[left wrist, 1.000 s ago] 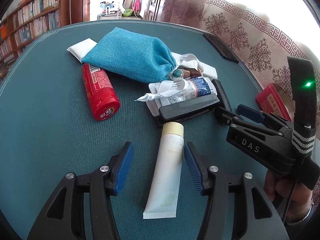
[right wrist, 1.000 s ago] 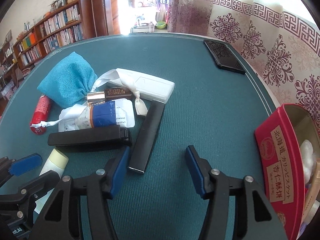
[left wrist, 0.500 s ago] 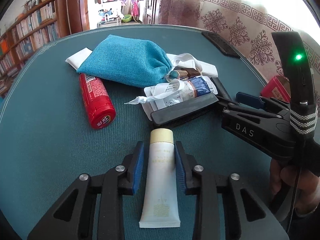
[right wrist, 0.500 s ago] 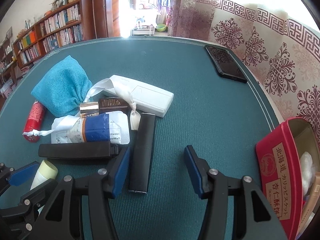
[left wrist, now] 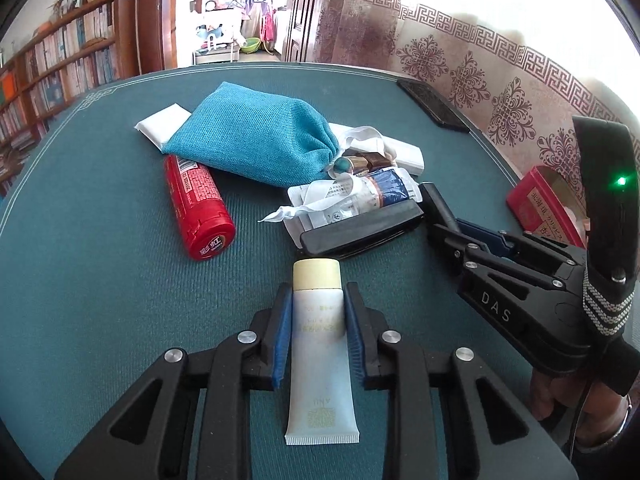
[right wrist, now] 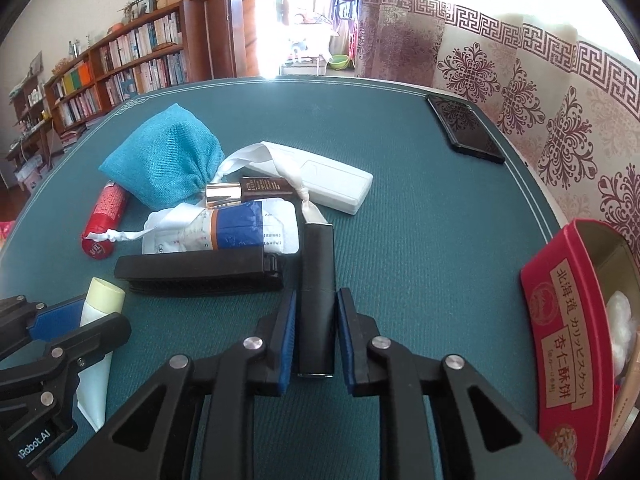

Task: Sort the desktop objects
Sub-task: 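Grasp the cream tube with the left tool while the right tool grasps the black cylinder, then carry the black cylinder into the tin box and open the right tool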

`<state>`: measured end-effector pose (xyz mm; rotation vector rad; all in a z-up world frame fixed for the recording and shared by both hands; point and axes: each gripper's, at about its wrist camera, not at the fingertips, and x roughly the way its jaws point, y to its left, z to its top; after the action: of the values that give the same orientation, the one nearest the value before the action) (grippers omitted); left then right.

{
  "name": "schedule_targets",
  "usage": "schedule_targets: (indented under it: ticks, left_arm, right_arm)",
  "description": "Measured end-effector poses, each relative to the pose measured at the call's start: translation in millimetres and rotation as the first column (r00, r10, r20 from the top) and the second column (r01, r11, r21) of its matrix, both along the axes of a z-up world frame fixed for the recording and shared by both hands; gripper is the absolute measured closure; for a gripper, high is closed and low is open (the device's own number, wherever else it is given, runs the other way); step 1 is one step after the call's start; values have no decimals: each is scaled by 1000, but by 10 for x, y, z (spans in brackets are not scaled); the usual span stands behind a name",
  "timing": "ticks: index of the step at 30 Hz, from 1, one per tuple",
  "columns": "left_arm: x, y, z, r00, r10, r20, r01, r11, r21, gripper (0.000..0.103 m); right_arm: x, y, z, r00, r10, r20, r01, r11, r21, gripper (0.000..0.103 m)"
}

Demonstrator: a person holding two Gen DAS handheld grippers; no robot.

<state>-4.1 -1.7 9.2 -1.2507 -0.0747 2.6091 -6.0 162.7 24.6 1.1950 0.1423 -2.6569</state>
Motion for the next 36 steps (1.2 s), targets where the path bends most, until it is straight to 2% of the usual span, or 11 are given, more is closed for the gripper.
schedule_targets:
  ticks: [8,15,22,26,36]
  left_arm:
    - [-21,-97,4,999,-23,37,17,989,144,75]
    - [27,-90,69,999,-33,12,31,985,167,75]
    - [97,-44,158,997,-74,-19,76,976,203,75]
    - [127,17,179,994,-111,-16,112,964,243,75]
    - [256,216,241,985,-166,-38,171,957,234,75]
  right_arm:
    - [386,147,236,998,-25,-52,20,996,-92,81]
    - [590,275,337,996,-56,-74,46,991,-127,81]
    - [807,570,409,986,-141,-92,127,982,-144,81]
    - [939,809,516,972,-203,-122,184,971,-154,81]
    - [1150,1485,752,905,-379,-192,354,923,-152,81]
